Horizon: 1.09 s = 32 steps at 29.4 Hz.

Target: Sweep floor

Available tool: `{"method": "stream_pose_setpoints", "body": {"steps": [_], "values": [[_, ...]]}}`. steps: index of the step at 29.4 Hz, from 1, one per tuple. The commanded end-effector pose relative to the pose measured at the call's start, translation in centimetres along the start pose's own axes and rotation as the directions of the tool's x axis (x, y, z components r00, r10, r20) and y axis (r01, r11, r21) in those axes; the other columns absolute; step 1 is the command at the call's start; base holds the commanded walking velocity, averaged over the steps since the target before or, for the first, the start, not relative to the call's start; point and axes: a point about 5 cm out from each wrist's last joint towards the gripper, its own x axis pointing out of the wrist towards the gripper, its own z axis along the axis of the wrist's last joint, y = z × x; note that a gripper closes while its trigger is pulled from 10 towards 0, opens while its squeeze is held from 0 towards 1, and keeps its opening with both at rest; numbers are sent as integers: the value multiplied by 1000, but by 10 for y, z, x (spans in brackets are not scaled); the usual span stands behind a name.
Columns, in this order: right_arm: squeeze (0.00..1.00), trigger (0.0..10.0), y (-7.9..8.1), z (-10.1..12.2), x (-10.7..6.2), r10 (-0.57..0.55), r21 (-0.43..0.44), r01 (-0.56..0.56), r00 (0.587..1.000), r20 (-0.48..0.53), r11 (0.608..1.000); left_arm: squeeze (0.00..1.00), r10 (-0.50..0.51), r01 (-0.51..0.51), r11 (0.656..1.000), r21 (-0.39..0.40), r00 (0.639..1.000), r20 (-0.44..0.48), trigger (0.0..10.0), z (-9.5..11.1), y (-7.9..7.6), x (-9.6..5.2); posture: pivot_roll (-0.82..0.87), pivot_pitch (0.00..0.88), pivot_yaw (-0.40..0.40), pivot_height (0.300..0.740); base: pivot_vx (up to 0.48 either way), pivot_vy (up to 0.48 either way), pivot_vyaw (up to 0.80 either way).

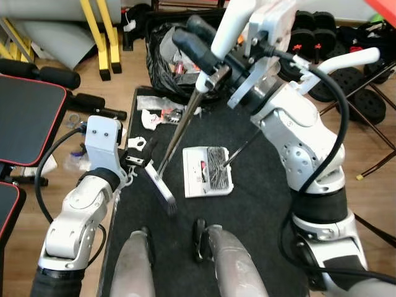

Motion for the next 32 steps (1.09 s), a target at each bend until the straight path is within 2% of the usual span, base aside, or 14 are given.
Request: {"method": "stream_pose_setpoints", "body": {"steps": [1, 3, 7, 9, 15, 22, 23, 25, 26, 28, 32], "values": [[0, 10000, 10, 11, -1, 49, -33, -48, 998, 45, 998, 0, 63, -63, 998, -4, 997, -44, 10000, -12, 6, -3, -126, 142, -113, 740, 0, 0, 794], [0, 10000, 10, 10, -2, 49, -17, -48, 998, 49, 999, 0, 71, -71, 997, -2, 997, -41, 10000, -13, 6, -2, -125, 136, -118, 740, 0, 0, 794], [0, 10000, 13, 10, -4, 53, -37, -51, 998, 47, 998, 0, 88, -88, 996, -1, 996, -34, 10000, -15, 7, -1, -125, 135, -119, 740, 0, 0, 631], [0, 10000, 17, 5, -6, 94, -23, -94, 995, 23, 995, 0, 88, -89, 995, -33, 995, -46, 10000, -23, 3, -4, -126, 116, -132, 740, 0, 0, 0], [0, 10000, 24, -4, -13, 150, -41, -151, 988, -30, 988, 0, 80, -82, 996, -32, 995, -54, 10000, -30, -4, -6, -124, 109, -131, 740, 0, 0, 648], [0, 10000, 27, -9, -17, 152, -21, -153, 987, -46, 988, 0, 67, -68, 998, -19, 996, -64, 10000, -36, -6, -6, -120, 107, -120, 740, 0, 0, 800], [0, 10000, 25, -15, -21, 133, -14, -134, 989, -68, 991, 0, 44, -46, 999, -28, 995, -94, 10000, -44, -13, -9, -121, 79, -116, 740, 0, 0, 800], [0, 10000, 25, -15, -21, 133, -14, -134, 989, -68, 991, 0, 44, -46, 999, -28, 995, -94, 10000, -44, -13, -9, -121, 79, -116, 740, 0, 0, 800], [0, 10000, 24, -20, -24, 120, -9, -121, 989, -84, 993, 0, 26, -30, 999, -35, 993, -116, 10000, -51, -19, -11, -121, 79, -116, 740, 0, 0, 800], [0, 10000, 24, -29, -31, 98, 3, -98, 989, -113, 995, 0, 5, -7, 1000, -11, 990, -142, 10000, -59, -28, -15, -118, 70, -122, 740, 0, 0, 800], [0, 10000, 25, -34, -34, 84, 17, -83, 989, -123, 996, 0, 10, -10, 1000, 0, 991, -136, 10000, -57, -26, -15, -119, 74, -116, 740, 0, 0, 800]]}}
